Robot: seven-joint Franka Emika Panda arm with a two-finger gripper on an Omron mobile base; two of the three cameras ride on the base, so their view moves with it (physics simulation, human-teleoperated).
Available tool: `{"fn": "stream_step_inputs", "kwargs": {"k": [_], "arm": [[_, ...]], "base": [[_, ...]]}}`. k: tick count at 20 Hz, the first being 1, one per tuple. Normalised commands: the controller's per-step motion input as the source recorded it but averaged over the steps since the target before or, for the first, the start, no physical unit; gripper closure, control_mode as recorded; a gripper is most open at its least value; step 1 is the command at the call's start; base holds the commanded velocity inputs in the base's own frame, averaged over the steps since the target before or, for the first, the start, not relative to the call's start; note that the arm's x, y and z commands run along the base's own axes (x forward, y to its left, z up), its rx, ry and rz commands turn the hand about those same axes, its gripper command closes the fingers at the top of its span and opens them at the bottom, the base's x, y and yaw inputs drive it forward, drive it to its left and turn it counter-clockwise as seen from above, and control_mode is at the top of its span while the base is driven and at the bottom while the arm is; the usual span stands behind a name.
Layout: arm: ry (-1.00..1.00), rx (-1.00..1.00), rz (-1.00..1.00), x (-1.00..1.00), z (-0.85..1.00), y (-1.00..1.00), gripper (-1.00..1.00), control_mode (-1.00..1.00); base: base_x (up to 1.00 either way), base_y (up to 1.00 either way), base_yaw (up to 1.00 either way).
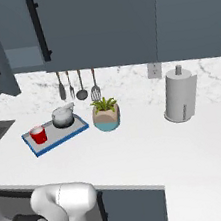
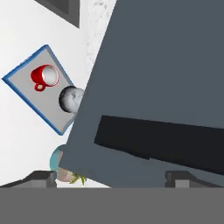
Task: Pick the kettle from the counter and place it on the tray. Then pick the mug from the cabinet and place it on the tray. Then close the cabinet doors.
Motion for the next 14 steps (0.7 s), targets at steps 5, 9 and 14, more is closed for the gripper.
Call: {"fn": "stream_step_inputs", "kwargs": {"k": [5,9,14], "arm": [[0.02,0.04,0.03,1.00,-0.24,-0.11,-1.00,-1.00],[0.00,0.06,0.09,0.99,-0.22,-0.04,-1.00,-1.00],[0.01,0.05,0.10,0.99,-0.16,0.01,-1.00,-1.00]], "base": [[0.00,0.00,0.00],[0.00,0.00,0.00],[0.00,0.00,0.00]]}}
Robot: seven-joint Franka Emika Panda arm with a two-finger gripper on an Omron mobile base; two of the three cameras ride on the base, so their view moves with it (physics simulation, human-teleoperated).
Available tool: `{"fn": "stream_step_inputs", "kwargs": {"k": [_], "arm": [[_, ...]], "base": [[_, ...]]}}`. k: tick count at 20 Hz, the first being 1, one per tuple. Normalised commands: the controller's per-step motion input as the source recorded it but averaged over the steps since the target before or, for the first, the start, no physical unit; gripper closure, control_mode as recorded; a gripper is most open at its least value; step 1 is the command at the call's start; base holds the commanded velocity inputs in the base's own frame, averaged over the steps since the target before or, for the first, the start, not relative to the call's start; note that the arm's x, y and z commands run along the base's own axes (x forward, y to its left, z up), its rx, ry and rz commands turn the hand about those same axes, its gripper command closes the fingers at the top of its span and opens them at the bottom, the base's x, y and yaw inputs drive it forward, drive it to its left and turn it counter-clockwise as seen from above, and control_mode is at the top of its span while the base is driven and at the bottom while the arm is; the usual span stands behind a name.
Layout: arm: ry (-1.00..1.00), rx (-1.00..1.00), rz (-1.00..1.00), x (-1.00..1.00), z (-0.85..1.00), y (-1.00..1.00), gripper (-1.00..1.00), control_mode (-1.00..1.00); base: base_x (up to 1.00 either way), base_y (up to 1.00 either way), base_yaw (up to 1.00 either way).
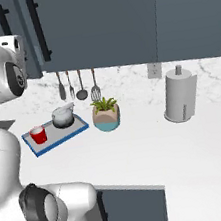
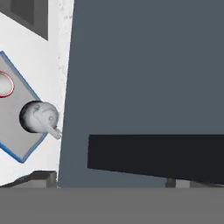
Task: Pick the kettle from the counter and place it on the tray. Then pick the mug from the cabinet and place it on the tray. Then close the cabinet doors.
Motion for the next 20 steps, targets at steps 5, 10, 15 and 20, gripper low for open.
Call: {"fn": "stream_step_inputs", "kwargs": {"k": [5,10,15,20], "arm": [[0.05,0.02,0.08,0.99,-0.26,0.12,-1.00,-1.00],[0.00,0.00,0.06,0.85,-0.33,0.16,-1.00,-1.00],[0.00,-0.01,0.02,0.69,-0.40,0.12,-1.00,-1.00],[0.00,-0.05,0.00,0.50,-0.41,0.14,-1.00,-1.00]], "base": [[0.00,0.00,0.00],[0.00,0.00,0.00],[0.00,0.00,0.00],[0.00,0.00,0.00]]}}
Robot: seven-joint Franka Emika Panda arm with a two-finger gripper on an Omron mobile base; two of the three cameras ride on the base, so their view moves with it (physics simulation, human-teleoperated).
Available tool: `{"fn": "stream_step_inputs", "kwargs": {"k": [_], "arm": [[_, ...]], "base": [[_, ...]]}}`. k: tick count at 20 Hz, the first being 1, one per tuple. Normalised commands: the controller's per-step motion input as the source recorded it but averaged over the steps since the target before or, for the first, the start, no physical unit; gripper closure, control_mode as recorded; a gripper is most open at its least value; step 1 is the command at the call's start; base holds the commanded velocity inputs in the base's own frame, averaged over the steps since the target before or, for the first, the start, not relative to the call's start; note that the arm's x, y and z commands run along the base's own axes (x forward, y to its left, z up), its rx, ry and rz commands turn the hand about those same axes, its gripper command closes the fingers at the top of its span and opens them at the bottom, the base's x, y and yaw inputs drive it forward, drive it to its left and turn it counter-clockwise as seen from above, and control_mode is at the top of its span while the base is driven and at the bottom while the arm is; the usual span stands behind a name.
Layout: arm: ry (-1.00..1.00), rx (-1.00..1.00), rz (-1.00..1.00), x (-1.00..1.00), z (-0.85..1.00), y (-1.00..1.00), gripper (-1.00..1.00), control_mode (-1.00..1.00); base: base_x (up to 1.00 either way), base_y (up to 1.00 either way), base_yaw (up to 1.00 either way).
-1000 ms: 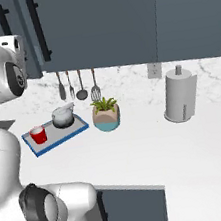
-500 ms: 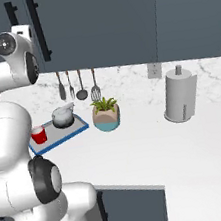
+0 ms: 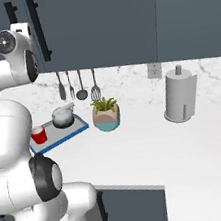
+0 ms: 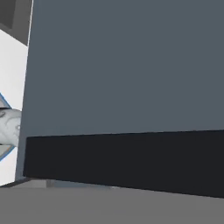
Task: Pick the kettle from the counter and place it on the tray. Then pick the mug from the cabinet and place it on the tray. Then close the cabinet doors.
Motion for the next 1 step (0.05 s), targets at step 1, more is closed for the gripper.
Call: {"fn": "stream_step_inputs", "kwargs": {"k": [1], "arm": [[0.00,-0.06,0.00,0.27,-0.24,0.08,-1.00,-1.00]], "base": [[0.00,0.00,0.00]]}}
